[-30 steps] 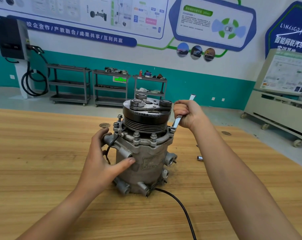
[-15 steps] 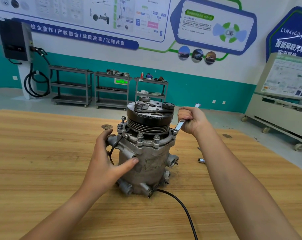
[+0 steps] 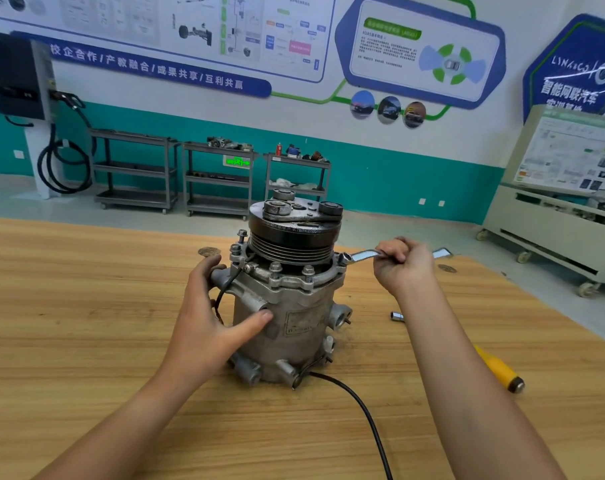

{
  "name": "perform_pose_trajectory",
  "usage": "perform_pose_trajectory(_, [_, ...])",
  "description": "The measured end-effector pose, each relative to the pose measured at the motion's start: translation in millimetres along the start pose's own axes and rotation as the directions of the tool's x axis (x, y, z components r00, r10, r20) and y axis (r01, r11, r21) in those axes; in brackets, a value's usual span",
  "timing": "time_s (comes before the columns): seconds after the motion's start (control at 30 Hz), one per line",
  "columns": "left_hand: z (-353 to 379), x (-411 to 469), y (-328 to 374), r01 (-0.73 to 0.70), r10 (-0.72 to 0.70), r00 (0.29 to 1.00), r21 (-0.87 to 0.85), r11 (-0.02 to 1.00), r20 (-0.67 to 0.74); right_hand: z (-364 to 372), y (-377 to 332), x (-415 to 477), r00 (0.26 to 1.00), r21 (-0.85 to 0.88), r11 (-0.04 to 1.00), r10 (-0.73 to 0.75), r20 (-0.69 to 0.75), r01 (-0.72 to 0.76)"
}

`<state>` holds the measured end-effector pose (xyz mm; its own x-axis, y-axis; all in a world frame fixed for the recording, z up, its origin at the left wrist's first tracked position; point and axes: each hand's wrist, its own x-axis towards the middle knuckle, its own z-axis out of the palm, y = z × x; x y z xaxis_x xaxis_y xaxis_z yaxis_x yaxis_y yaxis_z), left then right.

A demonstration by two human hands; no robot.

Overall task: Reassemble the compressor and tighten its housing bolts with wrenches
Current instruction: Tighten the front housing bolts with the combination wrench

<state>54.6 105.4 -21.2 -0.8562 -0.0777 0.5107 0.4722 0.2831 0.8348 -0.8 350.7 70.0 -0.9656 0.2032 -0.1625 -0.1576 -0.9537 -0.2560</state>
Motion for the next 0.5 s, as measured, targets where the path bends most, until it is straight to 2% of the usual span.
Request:
perform_pose_trajectory(0.07, [-0.2,-0.8,0.7,0.002,-0.002,1.0,0.002,1.0,0.001,-5.4,-0.4,-5.1,0.999,-0.039,0.999,-0.036,-0.015,0.035])
perform_pose_trajectory(0.17, [-0.7,-0.2,0.8,-0.002,0.002,1.0,0.006,1.0,0.002,-15.5,2.5,-12.1,0.98,-0.319,0.932,-0.197,-0.037,0.175])
perform_pose_trajectory(0.3, [-0.6,-0.2,-0.2,-0.004,0.004,1.0,0.0,1.0,-0.009,-14.6,-10.1,-20.6,0.992,-0.25,0.961,-0.125,-0.013,0.118])
perform_pose_trajectory(0.5, [-0.1,0.0,0.3,-0.008,0.008,1.0,0.002,1.0,-0.005,28.4,-22.6,-33.9,0.974,-0.266,0.944,-0.157,0.165,0.197])
